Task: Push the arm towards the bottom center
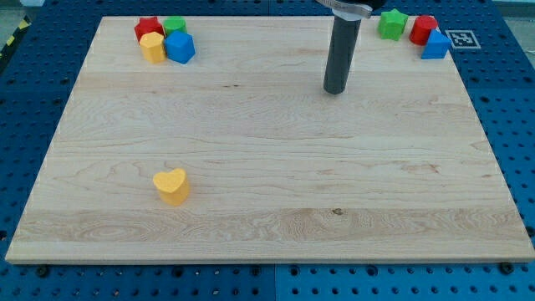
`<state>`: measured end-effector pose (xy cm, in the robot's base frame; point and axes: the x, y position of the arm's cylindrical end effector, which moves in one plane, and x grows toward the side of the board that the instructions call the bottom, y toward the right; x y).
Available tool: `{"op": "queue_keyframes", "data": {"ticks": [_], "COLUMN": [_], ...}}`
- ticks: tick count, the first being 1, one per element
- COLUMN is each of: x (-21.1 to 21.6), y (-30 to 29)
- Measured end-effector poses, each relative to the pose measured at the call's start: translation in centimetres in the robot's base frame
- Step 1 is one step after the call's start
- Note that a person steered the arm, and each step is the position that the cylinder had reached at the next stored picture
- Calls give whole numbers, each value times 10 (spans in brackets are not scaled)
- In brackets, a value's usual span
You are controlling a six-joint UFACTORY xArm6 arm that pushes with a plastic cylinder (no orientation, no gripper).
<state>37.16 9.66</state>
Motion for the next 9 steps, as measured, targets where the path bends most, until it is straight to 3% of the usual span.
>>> {"op": "queue_keyframes", "data": {"ticks": [1,4,7,9], "x": [29,44,129,181], "y": [1,0,-71,-81]}}
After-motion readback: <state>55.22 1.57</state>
